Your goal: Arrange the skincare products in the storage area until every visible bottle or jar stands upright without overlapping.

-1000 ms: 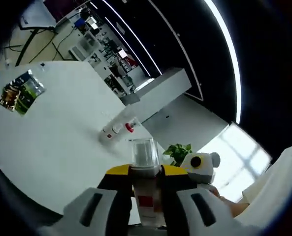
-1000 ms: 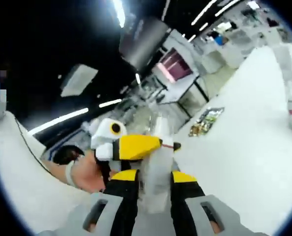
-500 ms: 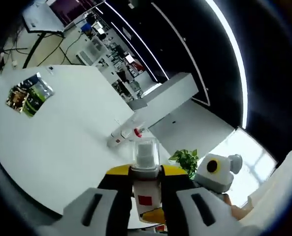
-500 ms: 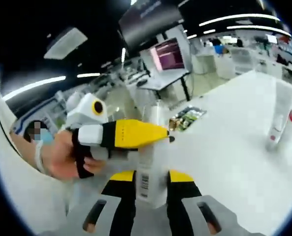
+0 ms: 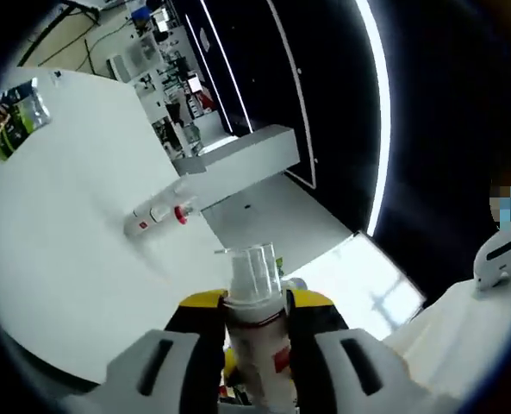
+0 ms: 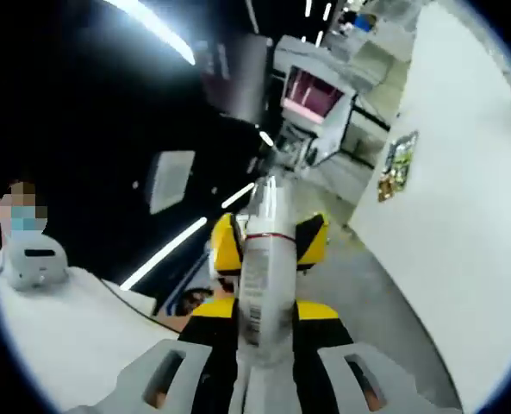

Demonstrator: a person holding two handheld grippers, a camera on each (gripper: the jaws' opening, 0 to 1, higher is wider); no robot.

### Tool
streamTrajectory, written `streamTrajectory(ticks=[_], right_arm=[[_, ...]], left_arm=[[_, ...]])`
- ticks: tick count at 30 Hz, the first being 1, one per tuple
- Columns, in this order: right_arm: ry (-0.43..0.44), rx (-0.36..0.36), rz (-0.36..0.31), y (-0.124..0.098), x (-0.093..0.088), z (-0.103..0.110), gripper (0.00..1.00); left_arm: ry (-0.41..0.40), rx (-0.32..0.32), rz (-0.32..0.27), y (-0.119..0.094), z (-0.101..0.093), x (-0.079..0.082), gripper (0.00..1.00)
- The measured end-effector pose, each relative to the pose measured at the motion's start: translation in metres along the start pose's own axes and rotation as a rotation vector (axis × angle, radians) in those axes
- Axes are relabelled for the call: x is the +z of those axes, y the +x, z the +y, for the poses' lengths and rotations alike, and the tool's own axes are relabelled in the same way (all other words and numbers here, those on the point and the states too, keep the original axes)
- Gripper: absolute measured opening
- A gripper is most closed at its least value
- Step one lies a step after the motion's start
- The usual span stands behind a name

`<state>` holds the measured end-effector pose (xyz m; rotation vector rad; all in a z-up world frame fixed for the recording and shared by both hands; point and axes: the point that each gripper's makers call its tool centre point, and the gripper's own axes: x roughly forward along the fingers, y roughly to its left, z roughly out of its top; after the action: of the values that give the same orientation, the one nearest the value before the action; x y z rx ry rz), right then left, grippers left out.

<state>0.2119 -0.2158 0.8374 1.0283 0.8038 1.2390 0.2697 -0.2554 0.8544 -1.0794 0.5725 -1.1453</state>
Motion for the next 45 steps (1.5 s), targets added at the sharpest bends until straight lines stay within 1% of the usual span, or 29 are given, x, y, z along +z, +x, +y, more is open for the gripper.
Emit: streamTrajectory(ticks=[3,4,5,6,8,9,12,13,15,16,17,18,19,20,21,22,23,24,25,26,28,30,31,36,38,41,42,44,45], right_arm=[[-0.045,-0.033,0.002,0.004,-0.001,-0.004,0.2],[-0.089,-0.076,0.004,0.006,0.001,-0.01,0.2],[-0.105,-0.105,0.008,0.007,0.001,-0.014,0.22],[-0.137,-0.151,0.017,0.009,0.002,-0.02,0.24],[-0.191,-0.215,0.016,0.014,0.007,-0.026,0.23],[-0.202,-0.222,0.024,0.014,0.007,-0.026,0.22],[-0.318,-0.307,0.049,0.018,0.011,-0.03,0.22],[-0.327,-0.322,0.054,0.018,0.011,-0.031,0.22],[-0.351,-0.347,0.098,0.021,0.005,-0.034,0.23],[-0.365,-0.359,0.146,0.023,-0.003,-0.036,0.24],[-0.377,-0.369,0.157,0.024,-0.006,-0.038,0.25],[-0.384,-0.373,0.133,0.027,-0.005,-0.037,0.26],[-0.382,-0.363,0.119,0.027,-0.004,-0.036,0.25],[-0.358,-0.36,0.105,0.028,-0.003,-0.036,0.24],[-0.313,-0.35,0.063,0.028,0.0,-0.035,0.24],[-0.294,-0.34,0.054,0.028,0.0,-0.034,0.23],[-0.208,-0.296,0.022,0.025,0.002,-0.031,0.22],[-0.193,-0.287,0.006,0.025,0.003,-0.031,0.21],[-0.2,-0.257,0.007,0.024,0.002,-0.028,0.2],[-0.217,-0.285,0.02,0.021,0.001,-0.032,0.18],[-0.216,-0.25,0.035,0.019,-0.001,-0.026,0.17],[-0.19,-0.201,0.023,0.016,0.002,-0.018,0.17],[-0.177,-0.178,0.028,0.012,0.003,-0.015,0.17],[-0.212,-0.148,0.066,0.004,0.002,-0.007,0.17],[-0.201,-0.129,0.053,0.003,0.003,-0.004,0.17],[-0.17,-0.09,0.01,0.001,0.01,0.0,0.17],[-0.162,-0.075,0.001,0.001,0.011,0.001,0.17],[-0.166,-0.074,0.014,0.002,0.01,0.001,0.17],[-0.166,-0.071,0.023,0.002,0.01,0.001,0.17]], left_arm=[[0.023,0.015,0.006,-0.003,0.0,0.0,0.21],[0.029,0.039,-0.01,-0.004,0.004,0.003,0.21],[0.05,0.061,-0.021,-0.005,0.008,0.006,0.21],[0.107,0.122,-0.039,-0.008,0.019,0.011,0.21],[0.115,0.156,-0.066,-0.011,0.024,0.017,0.2],[0.108,0.149,-0.065,-0.011,0.023,0.017,0.2],[0.155,0.183,-0.097,-0.015,0.026,0.023,0.2],[0.157,0.193,-0.108,-0.017,0.027,0.026,0.2],[0.148,0.2,-0.135,-0.019,0.028,0.03,0.2],[0.141,0.204,-0.164,-0.022,0.03,0.035,0.2],[0.133,0.202,-0.172,-0.023,0.03,0.037,0.2],[0.128,0.203,-0.179,-0.024,0.031,0.038,0.2],[0.123,0.202,-0.178,-0.023,0.031,0.037,0.2],[0.122,0.2,-0.181,-0.023,0.03,0.038,0.2],[0.13,0.198,-0.186,-0.023,0.029,0.038,0.21],[0.131,0.195,-0.188,-0.023,0.029,0.039,0.21],[0.127,0.185,-0.19,-0.023,0.027,0.039,0.21],[0.133,0.171,-0.199,-0.022,0.026,0.04,0.21],[0.136,0.157,-0.194,-0.021,0.024,0.039,0.21],[0.152,0.134,-0.174,-0.017,0.02,0.035,0.21],[0.193,0.107,-0.161,-0.014,0.014,0.032,0.21],[0.175,0.081,-0.169,-0.013,0.01,0.032,0.21],[0.143,0.057,-0.166,-0.013,0.006,0.032,0.21],[0.124,-0.015,-0.132,-0.009,-0.005,0.024,0.2],[0.123,-0.026,-0.118,-0.008,-0.007,0.021,0.2],[0.09,-0.055,-0.062,-0.003,-0.01,0.011,0.2],[0.099,-0.06,-0.053,-0.002,-0.012,0.01,0.2],[0.111,-0.058,-0.052,-0.003,-0.012,0.009,0.2],[0.092,-0.059,-0.044,-0.003,-0.011,0.008,0.19]])
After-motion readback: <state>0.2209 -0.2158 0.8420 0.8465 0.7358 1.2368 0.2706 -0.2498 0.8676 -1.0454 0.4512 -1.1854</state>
